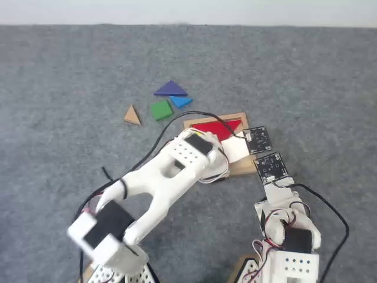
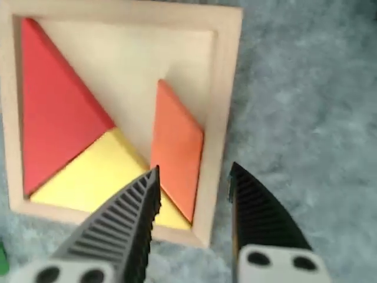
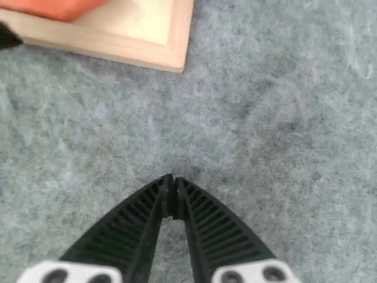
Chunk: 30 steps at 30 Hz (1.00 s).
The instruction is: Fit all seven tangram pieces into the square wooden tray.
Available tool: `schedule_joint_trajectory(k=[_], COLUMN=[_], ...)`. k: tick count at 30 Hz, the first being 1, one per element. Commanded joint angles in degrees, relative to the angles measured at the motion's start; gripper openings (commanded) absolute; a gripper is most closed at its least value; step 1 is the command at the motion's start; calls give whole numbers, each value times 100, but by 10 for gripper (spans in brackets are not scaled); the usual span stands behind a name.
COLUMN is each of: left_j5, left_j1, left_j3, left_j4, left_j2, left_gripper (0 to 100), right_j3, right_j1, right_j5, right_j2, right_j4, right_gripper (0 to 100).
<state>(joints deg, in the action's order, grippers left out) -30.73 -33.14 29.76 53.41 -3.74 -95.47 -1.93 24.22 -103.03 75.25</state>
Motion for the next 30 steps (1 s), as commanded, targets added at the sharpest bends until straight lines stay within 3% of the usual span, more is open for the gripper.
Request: schedule_joint_trajectory(k=[1,8,13,18,22,30], left_j5=[492,2602,3270,4158,4246,4237], left_j1=[246,1714,2127,3279,3745,3780], left_j3=[462,664,576,-13,-435,-945], left_j4=[-211,-905,-1240,-941,-879,-905], left_j2=[1134,1477,1099,774,273,-536], left_gripper=[181,181,181,181,181,182], right_j3=[-97,-97,-97,-97,-97,-97], right_j1=[13,22,22,22,22,22], right_j5=[44,44,44,44,44,44], right_j2=[-84,-84,-84,-84,-84,-84], right_j4=[13,13,13,13,13,13], right_gripper=[8,8,8,8,8,8])
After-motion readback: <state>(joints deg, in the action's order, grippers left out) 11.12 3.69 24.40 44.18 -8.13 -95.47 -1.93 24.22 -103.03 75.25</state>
